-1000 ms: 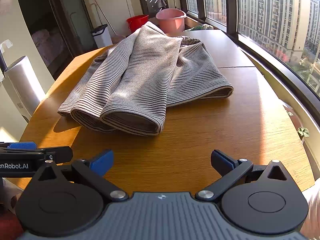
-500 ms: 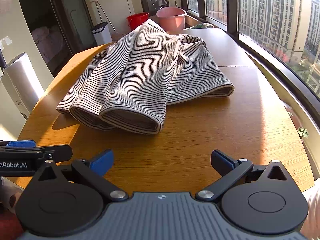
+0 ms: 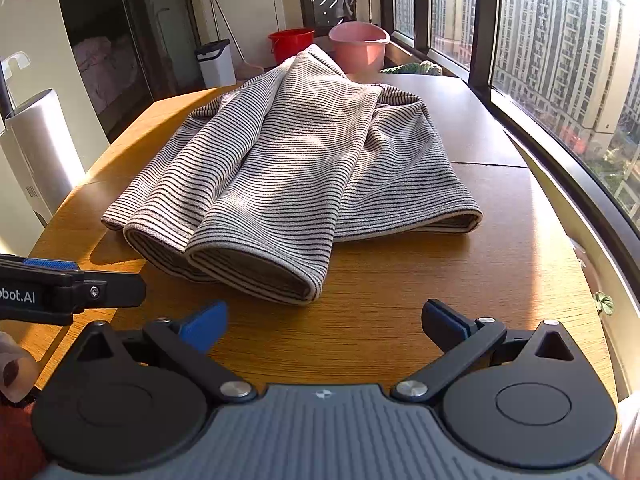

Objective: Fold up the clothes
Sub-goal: 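Move both tools onto the striped shirt and reach under its fabric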

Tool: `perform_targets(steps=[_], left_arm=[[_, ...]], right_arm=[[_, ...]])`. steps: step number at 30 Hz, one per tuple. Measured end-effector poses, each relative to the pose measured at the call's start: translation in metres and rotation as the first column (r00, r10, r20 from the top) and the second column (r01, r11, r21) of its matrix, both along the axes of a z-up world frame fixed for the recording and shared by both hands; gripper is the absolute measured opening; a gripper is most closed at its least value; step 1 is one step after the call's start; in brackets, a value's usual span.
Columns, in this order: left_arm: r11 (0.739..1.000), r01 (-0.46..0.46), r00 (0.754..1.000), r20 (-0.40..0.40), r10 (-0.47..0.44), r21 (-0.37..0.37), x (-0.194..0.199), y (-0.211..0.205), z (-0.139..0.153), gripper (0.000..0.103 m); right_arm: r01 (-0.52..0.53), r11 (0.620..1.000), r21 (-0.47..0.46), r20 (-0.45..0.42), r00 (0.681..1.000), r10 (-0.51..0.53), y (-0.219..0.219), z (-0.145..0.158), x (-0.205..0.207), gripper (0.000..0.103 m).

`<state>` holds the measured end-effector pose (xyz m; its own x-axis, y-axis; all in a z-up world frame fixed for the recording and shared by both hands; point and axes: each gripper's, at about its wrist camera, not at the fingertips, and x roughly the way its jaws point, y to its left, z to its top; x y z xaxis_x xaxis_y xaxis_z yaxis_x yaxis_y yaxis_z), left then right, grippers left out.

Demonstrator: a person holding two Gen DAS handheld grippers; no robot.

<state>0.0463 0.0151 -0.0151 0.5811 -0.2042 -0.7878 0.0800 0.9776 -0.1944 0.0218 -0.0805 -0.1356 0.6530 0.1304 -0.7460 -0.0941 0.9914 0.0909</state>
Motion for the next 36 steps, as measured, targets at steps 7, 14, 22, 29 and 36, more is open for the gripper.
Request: perform_targets(steps=[7, 14, 22, 29, 36], left_arm=[[0.993, 0.093, 0.987, 0.141, -0.082, -0.072, 0.041, 0.003, 0.009, 0.103], [0.978, 0.143, 0.982, 0.146, -0.122, -0.149, 0.101, 0.007, 0.001, 0.103], [0.974, 0.089, 0.995, 0.063, -0.077, -0.209, 0.156, 0.011, -0.03, 0.103], [0.98, 0.128, 0.984, 0.142, -0.107, -0.15, 0.144, 0.007, -0.037, 0.103], [0.978, 0.123, 0.988, 0.11, -0.105, -0.171, 0.134, 0.015, -0.034, 0.103]], right_arm=[[0.039, 0.998, 0.052, 0.063, 0.997, -0.042, -0.015, 0.004, 0.046, 0.103], [0.007, 0.987, 0.16, 0.091, 0.996, -0.022, -0.021, -0.002, 0.106, 0.103], [0.058, 0.921, 0.385, 0.076, 0.993, -0.094, -0.03, -0.019, 0.161, 0.103], [0.012, 0.922, 0.388, 0.157, 0.984, -0.079, -0.029, -0.029, 0.15, 0.103], [-0.058, 0.915, 0.4, 0.18, 0.983, -0.017, -0.033, -0.031, 0.129, 0.103]])
